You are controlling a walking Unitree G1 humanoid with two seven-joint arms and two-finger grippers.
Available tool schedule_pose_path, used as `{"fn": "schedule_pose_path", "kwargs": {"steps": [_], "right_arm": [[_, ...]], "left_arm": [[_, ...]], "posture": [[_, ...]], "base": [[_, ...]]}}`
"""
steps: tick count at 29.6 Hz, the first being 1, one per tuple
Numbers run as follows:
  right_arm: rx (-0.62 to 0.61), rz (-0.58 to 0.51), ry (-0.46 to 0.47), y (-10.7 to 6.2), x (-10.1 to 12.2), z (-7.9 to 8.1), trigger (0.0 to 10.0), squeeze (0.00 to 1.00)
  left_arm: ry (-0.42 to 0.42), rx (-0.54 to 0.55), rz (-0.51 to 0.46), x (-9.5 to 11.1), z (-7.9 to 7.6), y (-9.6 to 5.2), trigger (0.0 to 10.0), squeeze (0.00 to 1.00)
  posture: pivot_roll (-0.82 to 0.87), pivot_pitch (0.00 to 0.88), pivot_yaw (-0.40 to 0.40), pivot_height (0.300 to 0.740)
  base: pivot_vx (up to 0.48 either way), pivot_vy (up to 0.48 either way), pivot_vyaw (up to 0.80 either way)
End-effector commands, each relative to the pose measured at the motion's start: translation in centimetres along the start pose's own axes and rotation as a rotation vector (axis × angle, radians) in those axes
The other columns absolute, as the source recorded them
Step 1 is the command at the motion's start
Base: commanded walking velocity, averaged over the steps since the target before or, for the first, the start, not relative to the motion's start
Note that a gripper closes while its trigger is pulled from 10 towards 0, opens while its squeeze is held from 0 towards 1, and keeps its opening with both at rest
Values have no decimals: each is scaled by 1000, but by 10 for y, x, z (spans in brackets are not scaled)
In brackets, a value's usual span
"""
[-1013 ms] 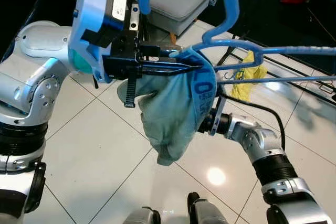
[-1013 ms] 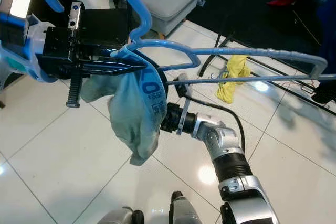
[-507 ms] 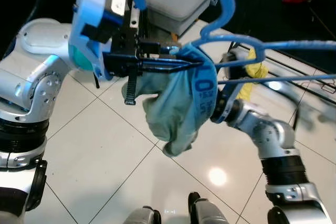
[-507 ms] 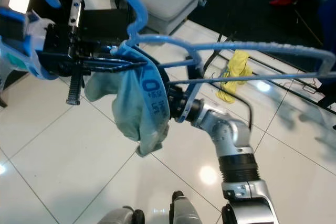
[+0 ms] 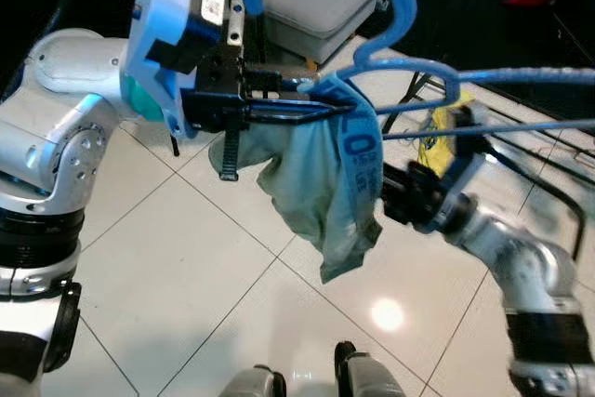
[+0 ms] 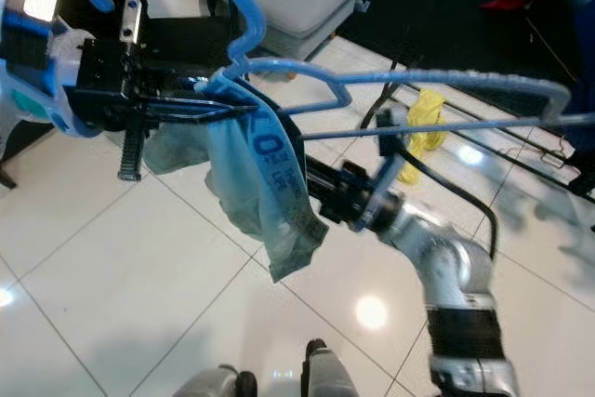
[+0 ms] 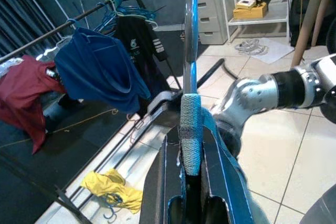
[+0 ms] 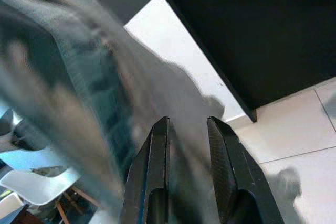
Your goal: Hang hanger
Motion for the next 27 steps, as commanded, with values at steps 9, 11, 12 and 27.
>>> {"fn": "schedule_pose_path", "kwargs": {"steps": [9,11,12,27], "right_arm": [[9,17,-1,-16,4,18,10000,0],[14,-7,-25,-13,13,16,10000,0],[18,-14,-32,-12,16,15,10000,0],[46,1,-54,5,20,12,10000,0]], "left_arm": [[1,-36,0,1,-2,1,10000,0],[-5,-46,-3,1,-4,3,10000,0],[-6,-46,-3,1,-4,4,10000,0],[-7,-53,-16,1,-8,6,10000,0]], "posture": [[41,140,133,740],[43,138,131,740],[43,138,131,740],[47,127,119,740]], "base": [[0,0,0],[0,0,0],[0,0,0],[0,0,0]]}}
Point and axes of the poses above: a point about 5 cm out from each wrist's last joint towards the gripper, its own y axis pointing out of the wrist towards the gripper, its own x axis along the axis of the wrist's last joint, z = x × y, the point moved 1 cm from there along y, pointing out of the wrist towards the gripper, and after that the axes turned 13 degrees about -y, right-handed, at the moved point
